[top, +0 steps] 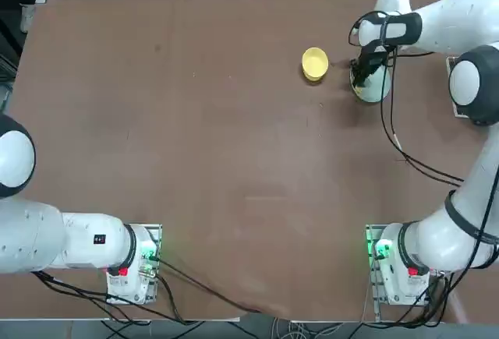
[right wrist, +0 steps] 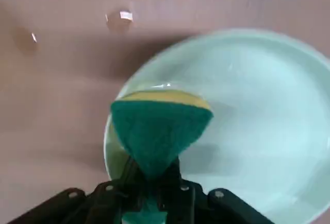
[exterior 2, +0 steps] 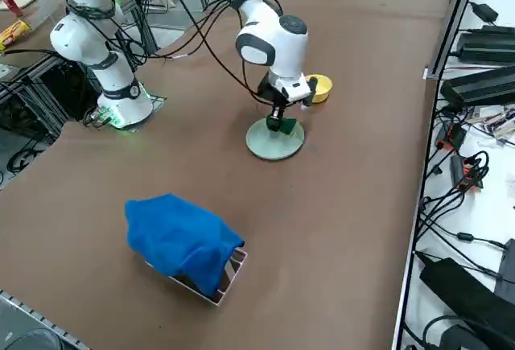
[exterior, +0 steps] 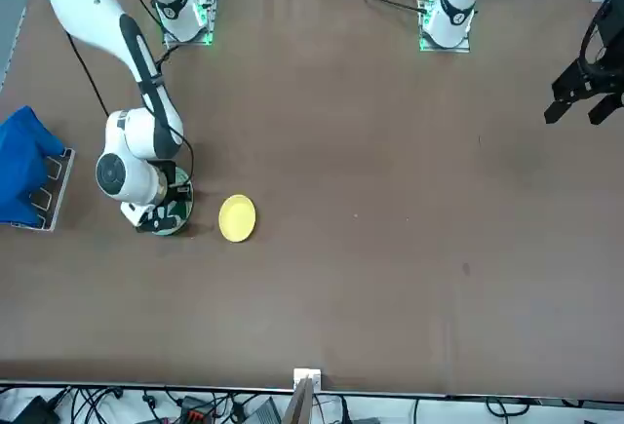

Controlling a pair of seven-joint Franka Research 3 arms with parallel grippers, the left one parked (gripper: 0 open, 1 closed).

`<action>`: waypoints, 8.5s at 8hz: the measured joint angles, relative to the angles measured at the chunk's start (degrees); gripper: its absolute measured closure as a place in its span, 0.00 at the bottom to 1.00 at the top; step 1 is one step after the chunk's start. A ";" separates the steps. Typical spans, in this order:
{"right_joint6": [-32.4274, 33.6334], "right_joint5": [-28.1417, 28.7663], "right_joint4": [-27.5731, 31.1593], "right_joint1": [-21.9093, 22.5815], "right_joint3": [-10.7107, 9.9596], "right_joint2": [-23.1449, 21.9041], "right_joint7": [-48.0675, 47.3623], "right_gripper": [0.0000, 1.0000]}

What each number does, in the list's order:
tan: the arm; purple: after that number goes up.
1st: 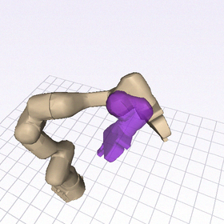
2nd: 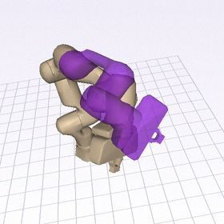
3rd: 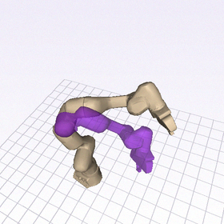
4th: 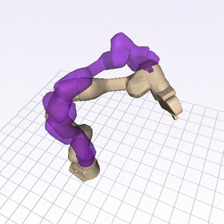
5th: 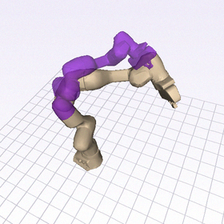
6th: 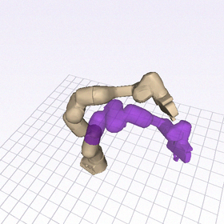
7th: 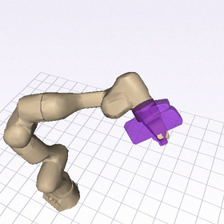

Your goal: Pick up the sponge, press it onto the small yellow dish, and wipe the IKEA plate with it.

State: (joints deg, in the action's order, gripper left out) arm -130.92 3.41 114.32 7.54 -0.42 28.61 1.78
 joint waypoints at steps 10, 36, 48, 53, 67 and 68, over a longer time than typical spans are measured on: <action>1.35 -5.77 0.83 -8.70 -0.12 -0.93 8.35 0.87; 0.97 -5.75 4.81 -6.99 0.86 -2.84 3.21 0.87; 15.15 -8.62 -5.87 -5.75 7.93 -11.58 -7.77 0.87; 9.79 -5.63 -0.51 3.56 16.20 -16.37 -35.27 0.87; -9.91 -5.85 19.47 11.76 16.86 -10.67 -40.74 0.86; -9.34 -5.85 19.80 11.76 16.86 -11.26 -40.39 0.84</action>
State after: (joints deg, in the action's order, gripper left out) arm -140.25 -2.44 134.12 19.30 16.43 17.36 -38.60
